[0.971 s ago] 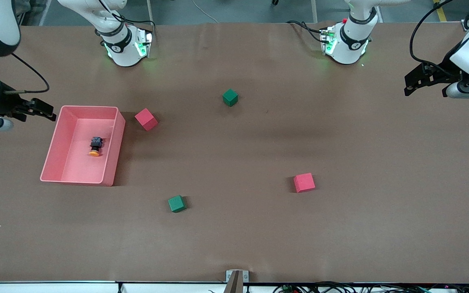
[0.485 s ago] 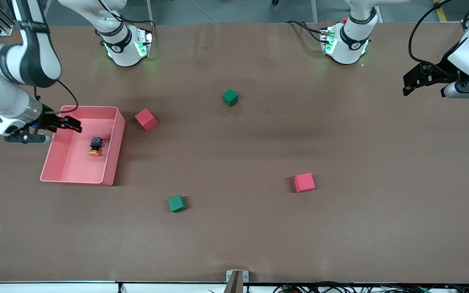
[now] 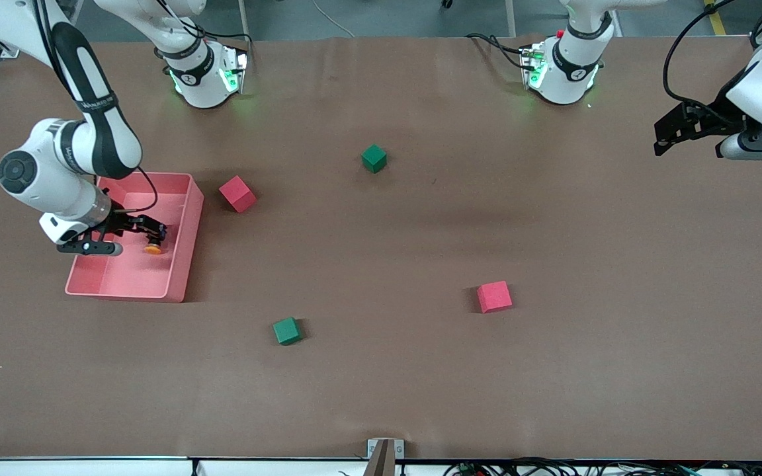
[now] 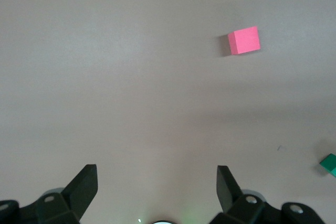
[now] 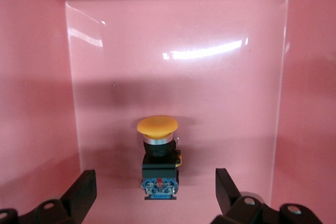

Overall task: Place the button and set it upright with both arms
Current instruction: 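Reach the right gripper down into the pink tray toward the button, then close the right gripper on the yellow-capped button, then lift the button out of the tray and carry it to mid-table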

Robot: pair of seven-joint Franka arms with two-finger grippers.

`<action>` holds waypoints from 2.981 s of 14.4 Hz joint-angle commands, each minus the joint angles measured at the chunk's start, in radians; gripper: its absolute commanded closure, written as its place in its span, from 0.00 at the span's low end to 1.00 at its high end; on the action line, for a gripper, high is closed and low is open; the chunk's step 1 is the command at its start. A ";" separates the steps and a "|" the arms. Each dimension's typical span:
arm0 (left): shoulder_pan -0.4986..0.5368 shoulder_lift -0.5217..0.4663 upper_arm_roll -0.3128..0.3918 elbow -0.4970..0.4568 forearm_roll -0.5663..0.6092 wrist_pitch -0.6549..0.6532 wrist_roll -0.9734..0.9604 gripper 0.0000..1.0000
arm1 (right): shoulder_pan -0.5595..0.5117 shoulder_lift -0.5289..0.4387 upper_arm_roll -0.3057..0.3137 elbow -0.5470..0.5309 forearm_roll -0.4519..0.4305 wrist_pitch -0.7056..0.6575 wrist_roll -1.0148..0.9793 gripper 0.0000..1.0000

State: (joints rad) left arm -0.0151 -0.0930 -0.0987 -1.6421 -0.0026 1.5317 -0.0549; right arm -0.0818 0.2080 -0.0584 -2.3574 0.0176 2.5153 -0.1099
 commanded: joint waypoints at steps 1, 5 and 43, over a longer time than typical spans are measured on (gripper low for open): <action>0.000 -0.001 -0.004 0.005 0.001 -0.004 0.003 0.00 | -0.024 0.027 0.012 -0.032 -0.008 0.074 -0.002 0.00; -0.002 0.001 -0.006 0.005 0.003 -0.004 0.000 0.00 | -0.042 0.094 0.014 -0.063 -0.008 0.197 -0.002 0.00; 0.004 0.007 -0.007 0.008 0.003 -0.004 0.000 0.00 | 0.403 0.088 0.022 0.694 0.027 -0.679 0.442 1.00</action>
State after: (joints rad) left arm -0.0150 -0.0887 -0.1017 -1.6428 -0.0026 1.5317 -0.0559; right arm 0.2161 0.2540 -0.0262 -1.7183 0.0258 1.8445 0.2120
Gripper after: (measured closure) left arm 0.000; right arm 0.590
